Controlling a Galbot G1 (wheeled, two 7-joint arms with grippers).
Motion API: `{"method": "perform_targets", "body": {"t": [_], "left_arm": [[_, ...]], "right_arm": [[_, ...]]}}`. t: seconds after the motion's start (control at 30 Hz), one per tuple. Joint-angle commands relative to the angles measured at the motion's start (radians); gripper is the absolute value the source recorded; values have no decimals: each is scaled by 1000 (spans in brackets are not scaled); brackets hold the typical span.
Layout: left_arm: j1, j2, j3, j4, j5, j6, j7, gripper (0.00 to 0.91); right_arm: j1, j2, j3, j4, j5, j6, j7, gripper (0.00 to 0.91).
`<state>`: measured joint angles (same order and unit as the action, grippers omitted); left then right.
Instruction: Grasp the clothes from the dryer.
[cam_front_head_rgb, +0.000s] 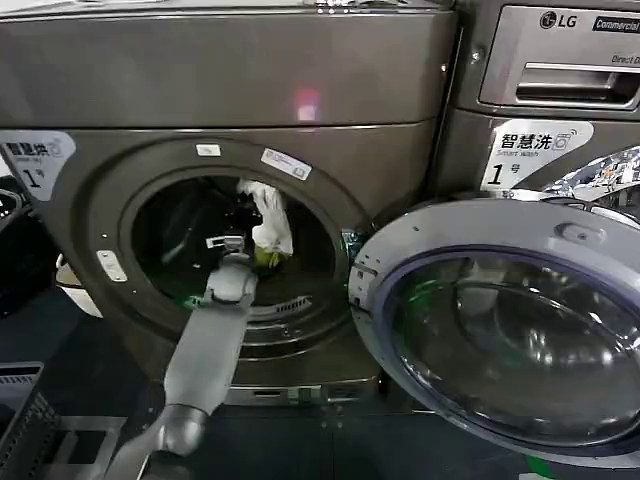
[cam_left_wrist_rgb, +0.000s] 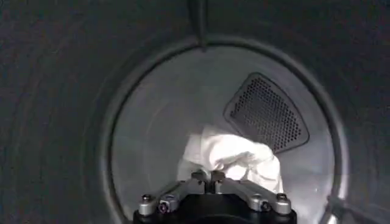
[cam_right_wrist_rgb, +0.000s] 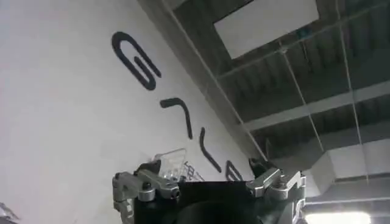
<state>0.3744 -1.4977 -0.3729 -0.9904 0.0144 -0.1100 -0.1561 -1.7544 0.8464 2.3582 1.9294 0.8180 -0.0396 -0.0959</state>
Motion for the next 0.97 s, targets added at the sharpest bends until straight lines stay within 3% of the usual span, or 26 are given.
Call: {"method": "perform_targets", "body": {"t": [0.03, 0.97], "left_arm": [[14, 2, -3, -11, 3, 9, 4, 0], [7, -3, 8, 5, 2, 8, 35, 0]], "right_arm": [[-2, 0, 4, 1, 8, 8, 6, 907], [-2, -4, 13, -2, -2, 0, 1, 907]]}}
